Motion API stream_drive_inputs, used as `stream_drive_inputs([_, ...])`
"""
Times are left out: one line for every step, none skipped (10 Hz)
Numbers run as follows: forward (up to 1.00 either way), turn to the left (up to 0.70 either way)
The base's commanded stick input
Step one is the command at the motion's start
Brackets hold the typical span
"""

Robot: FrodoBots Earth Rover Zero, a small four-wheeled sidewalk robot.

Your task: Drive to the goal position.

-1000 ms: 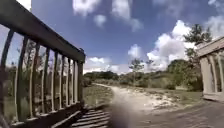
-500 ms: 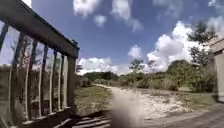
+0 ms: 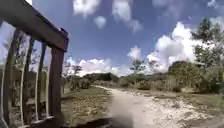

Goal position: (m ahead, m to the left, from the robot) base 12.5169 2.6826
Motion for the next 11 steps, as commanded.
stream_drive_inputs([0.70,0.00])
stream_drive_inputs([0.70,0.00])
stream_drive_inputs([0.70,0.00])
stream_drive_inputs([0.70,0.00])
stream_drive_inputs([0.70,0.00])
stream_drive_inputs([0.70,0.00])
stream_drive_inputs([0.70,0.00])
stream_drive_inputs([0.70,0.00])
stream_drive_inputs([0.70,0.00])
stream_drive_inputs([0.70,0.00])
stream_drive_inputs([0.70,0.00])
